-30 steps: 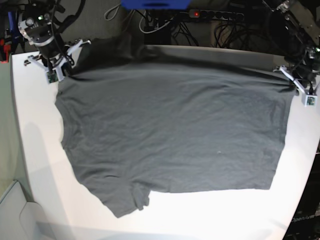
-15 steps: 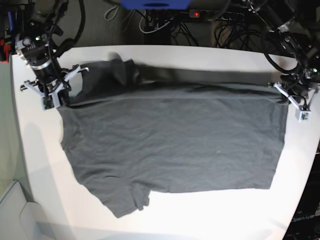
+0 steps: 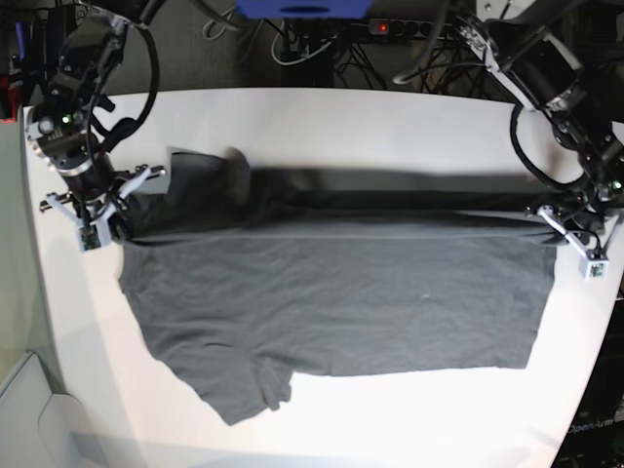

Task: Layout the t-shirt on the table in an organized manner, then fold the t-shirt properly
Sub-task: 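Fold the held collar edge with both grippers toward the hem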

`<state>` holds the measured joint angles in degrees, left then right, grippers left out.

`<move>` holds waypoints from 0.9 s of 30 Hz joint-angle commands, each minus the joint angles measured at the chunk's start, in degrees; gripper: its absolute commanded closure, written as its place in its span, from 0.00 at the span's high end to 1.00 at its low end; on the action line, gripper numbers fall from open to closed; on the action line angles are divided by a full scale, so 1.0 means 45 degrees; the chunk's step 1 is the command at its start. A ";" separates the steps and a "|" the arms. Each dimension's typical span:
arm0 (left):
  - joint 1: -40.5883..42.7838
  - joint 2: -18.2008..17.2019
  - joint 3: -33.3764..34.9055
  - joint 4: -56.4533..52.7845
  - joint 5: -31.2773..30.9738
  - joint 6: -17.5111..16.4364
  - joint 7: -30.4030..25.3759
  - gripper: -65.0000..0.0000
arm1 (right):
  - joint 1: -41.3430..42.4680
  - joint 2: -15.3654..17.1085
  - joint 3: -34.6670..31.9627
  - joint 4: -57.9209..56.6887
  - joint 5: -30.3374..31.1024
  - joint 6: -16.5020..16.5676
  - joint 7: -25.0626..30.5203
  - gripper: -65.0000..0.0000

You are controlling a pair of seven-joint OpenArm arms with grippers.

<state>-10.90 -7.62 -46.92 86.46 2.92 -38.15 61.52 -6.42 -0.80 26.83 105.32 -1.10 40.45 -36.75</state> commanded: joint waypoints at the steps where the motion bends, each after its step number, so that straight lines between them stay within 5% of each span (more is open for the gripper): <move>1: -0.0441 -0.0212 -0.0016 0.0001 -0.0053 0.0048 -0.0200 0.00 | 0.0322 0.0265 0.0006 0.0127 0.0138 -0.0099 0.0304 0.00; 16: -0.1886 -0.0740 0.0765 -0.1679 -0.0072 0.0068 -0.0239 0.00 | 0.1943 0.0636 -0.0013 -0.1397 0.0138 -0.0099 0.0304 0.00; 27: -0.2043 -0.0798 0.0824 -0.2558 -0.0053 0.0068 -0.1763 0.00 | 0.3076 0.0636 -0.0013 -0.2901 0.0138 -0.0099 0.0304 0.00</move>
<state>-18.46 -10.24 -43.27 74.13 3.22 -37.93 54.98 6.20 1.43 26.65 91.20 -1.30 40.42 -36.84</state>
